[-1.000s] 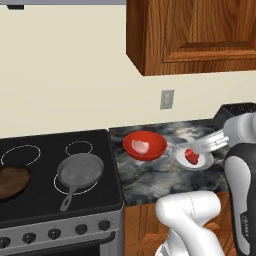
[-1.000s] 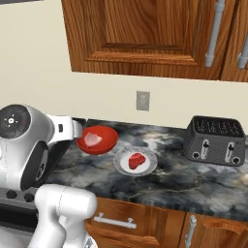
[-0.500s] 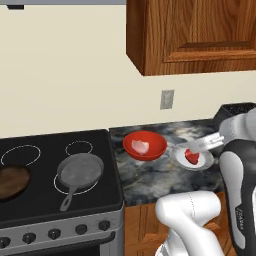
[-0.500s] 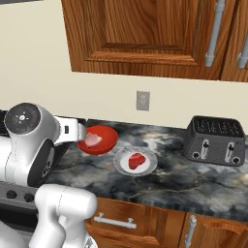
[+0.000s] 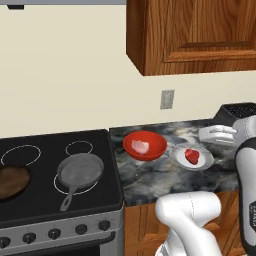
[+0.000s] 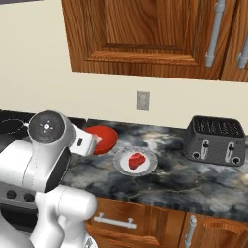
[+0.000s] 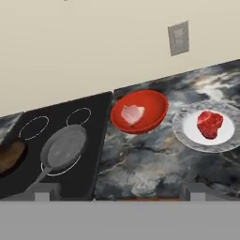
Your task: Place one of the steaks on the plate and the other in the bowl. Then place the bowl in the fridge.
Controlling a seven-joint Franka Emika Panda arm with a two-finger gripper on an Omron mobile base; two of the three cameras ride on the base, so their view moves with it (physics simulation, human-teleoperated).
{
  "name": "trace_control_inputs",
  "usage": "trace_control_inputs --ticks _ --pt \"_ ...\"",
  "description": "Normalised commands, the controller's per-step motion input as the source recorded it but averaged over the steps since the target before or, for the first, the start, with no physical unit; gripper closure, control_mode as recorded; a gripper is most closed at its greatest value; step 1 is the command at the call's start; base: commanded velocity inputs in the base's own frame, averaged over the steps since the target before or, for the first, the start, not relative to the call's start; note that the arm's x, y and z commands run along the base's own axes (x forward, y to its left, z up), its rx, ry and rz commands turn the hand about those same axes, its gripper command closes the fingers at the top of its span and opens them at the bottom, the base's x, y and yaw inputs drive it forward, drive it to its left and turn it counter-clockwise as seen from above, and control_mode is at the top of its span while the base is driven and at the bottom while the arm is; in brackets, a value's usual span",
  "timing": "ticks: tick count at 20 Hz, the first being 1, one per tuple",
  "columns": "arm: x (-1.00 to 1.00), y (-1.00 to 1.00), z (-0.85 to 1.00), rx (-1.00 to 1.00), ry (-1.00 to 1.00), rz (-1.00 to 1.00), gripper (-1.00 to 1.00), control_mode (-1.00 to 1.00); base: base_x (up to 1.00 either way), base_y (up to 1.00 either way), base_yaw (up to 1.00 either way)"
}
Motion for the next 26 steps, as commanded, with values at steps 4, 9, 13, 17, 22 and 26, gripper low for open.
trace_control_inputs --ticks 4,9,13,17,22,26 --pt "0.0 0.0 0.0 0.26 0.16 -0.36 -1.0 -1.0 0.0 0.0 0.0" --pt "0.0 0.0 -0.01 0.26 0.36 -0.42 -1.0 -1.0 0.0 0.0 0.0" --pt "0.0 0.0 -0.09 0.34 0.49 -0.31 -1.0 -1.0 0.0 0.0 0.0" --pt "0.03 -0.04 -0.44 0.3 0.3 -0.16 -1.0 -1.0 0.0 0.0 0.0" --pt "0.02 0.0 -0.61 0.04 0.02 -0.09 -1.0 -1.0 0.0 0.0 0.0" --pt "0.16 0.03 -0.43 0.0 -0.08 -0.08 -1.0 -1.0 0.0 0.0 0.0"
